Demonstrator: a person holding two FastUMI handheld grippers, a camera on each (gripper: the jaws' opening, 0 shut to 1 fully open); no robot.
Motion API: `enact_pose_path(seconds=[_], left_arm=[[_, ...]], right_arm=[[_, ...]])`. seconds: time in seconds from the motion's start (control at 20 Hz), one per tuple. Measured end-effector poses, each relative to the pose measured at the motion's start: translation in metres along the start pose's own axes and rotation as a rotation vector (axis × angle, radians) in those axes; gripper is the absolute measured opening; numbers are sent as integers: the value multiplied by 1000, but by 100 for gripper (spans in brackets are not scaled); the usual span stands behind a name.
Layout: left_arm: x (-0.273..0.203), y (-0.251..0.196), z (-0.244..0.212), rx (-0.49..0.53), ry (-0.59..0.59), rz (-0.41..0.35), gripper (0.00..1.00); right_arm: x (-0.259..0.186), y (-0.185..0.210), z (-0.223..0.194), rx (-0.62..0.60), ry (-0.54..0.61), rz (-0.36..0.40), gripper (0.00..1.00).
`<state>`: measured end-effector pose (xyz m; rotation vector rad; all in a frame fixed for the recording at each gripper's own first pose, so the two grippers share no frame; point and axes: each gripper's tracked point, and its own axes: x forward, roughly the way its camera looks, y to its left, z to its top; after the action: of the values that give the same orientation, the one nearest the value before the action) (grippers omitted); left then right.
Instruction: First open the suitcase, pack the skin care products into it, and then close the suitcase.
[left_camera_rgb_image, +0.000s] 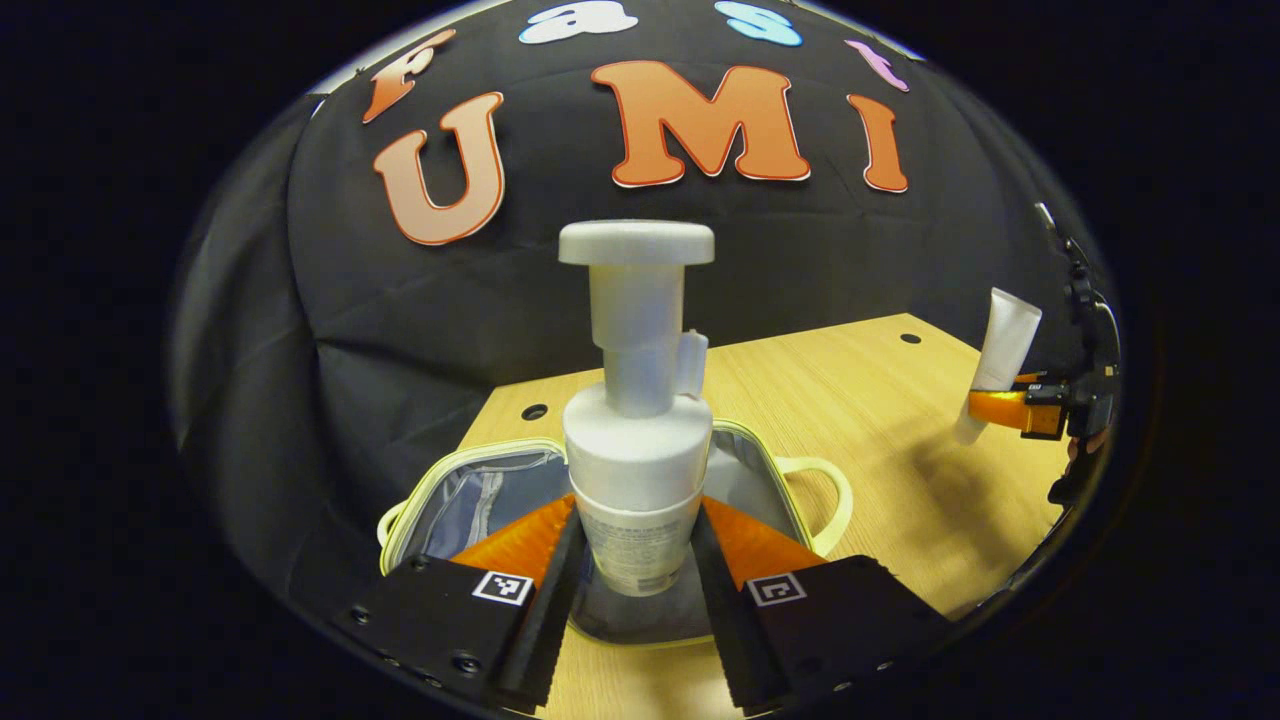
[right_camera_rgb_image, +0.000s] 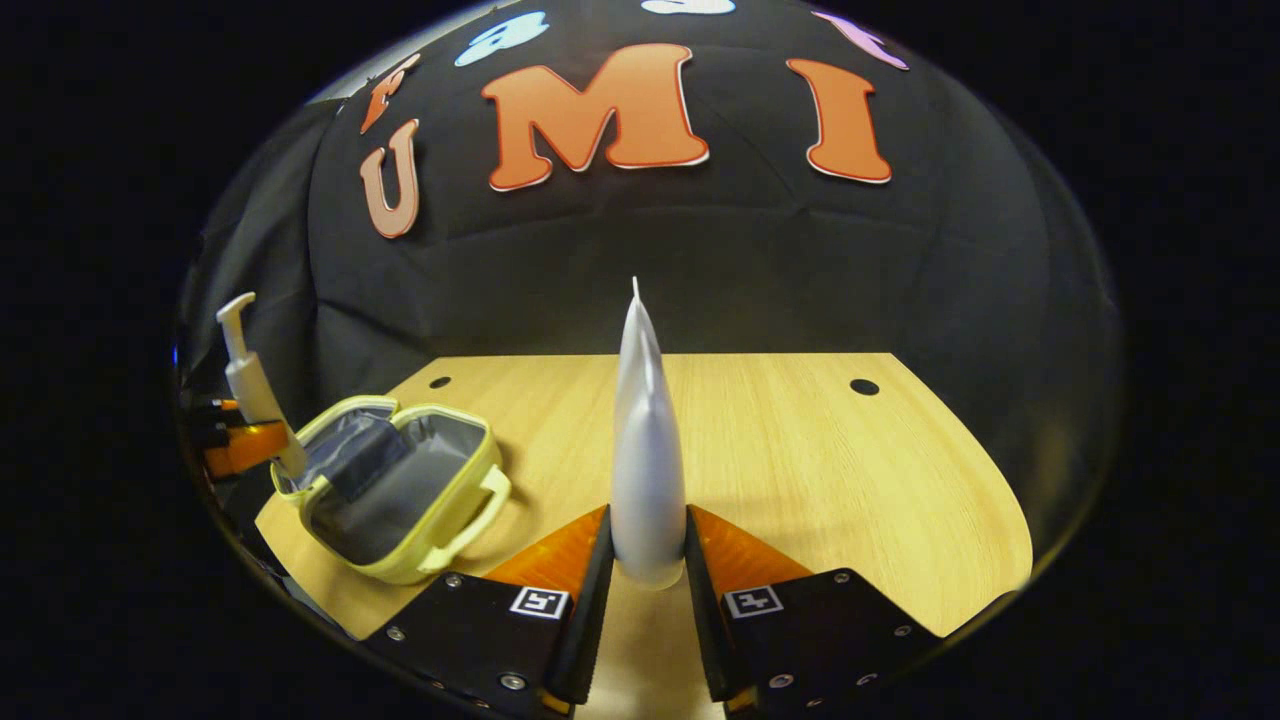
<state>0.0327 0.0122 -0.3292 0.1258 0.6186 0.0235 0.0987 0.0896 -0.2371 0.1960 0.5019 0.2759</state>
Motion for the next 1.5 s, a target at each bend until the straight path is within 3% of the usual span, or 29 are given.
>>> enact_pose_path(seconds=[0.15,0.35,0.75,0.85,1.1,1.3,1.5], left_arm=[[12,12,-2,48,3,-30,63],[27,13,-16,20,44,-108,63],[57,21,-52,21,196,-162,63],[65,26,-60,62,236,-139,64],[81,21,-85,15,361,-173,64],[92,25,-110,4,500,-137,63],[103,16,-116,7,551,-152,63]], right_arm=[[-7,37,18,12,-13,31,43],[-10,88,25,17,-8,86,42],[9,173,11,10,66,167,42],[15,182,1,9,92,163,42],[25,209,-18,21,150,189,42],[29,215,-29,21,184,190,42],[34,215,-41,21,231,189,42]])
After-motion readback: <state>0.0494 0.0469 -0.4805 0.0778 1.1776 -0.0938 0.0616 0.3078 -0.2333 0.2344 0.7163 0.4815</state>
